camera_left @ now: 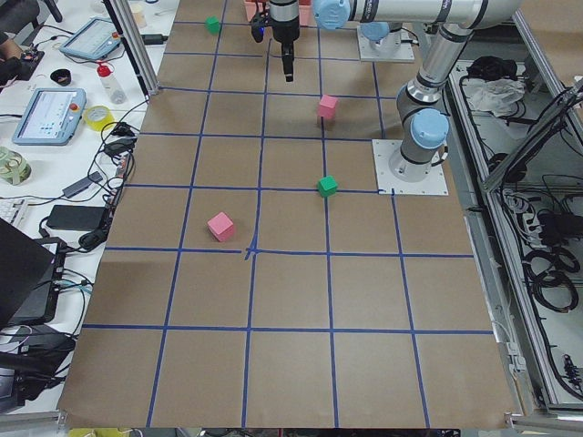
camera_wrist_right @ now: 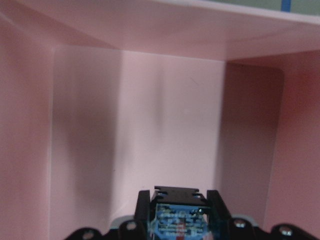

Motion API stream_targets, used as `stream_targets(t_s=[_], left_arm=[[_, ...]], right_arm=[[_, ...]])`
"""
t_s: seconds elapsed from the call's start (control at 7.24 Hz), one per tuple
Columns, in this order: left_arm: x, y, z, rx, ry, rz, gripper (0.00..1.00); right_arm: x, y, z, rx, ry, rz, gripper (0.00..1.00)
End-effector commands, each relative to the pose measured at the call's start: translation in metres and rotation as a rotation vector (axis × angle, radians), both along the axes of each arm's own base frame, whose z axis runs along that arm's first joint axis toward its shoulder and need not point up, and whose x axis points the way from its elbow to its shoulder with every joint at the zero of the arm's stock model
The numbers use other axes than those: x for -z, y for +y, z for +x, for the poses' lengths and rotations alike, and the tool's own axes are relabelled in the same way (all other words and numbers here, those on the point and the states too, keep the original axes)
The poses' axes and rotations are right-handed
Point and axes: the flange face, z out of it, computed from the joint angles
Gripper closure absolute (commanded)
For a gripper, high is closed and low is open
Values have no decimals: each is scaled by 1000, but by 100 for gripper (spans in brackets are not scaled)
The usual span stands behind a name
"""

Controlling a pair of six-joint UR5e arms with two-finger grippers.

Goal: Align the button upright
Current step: 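Carry the switch out of the bin toward the table center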

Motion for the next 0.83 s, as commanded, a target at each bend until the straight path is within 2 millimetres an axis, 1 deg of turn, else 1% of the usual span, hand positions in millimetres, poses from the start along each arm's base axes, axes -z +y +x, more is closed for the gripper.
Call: stream_targets(t_s=[0.0,0.14,0.28,0.41,0.55,0.69], left_arm=[[1,0,0,0,0,1,0],[0,-1,0,0,0,0,0],[3,-2,0,-3,1,4,0],[3,-2,0,-3,1,4,0],[3,-2,0,-3,0,4,0],[3,-2,0,-3,0,4,0]], right_arm=[[-77,-14,56,-83,-4,-25,100],[-95,-25,104,-155,11,-55,100],[-92,-28,143,-161,-8,-59,100],[-93,-33,200,-166,-31,-70,100],[-82,-31,273,-171,-67,-66,100],[-70,-23,350,-90,-108,-62,100]])
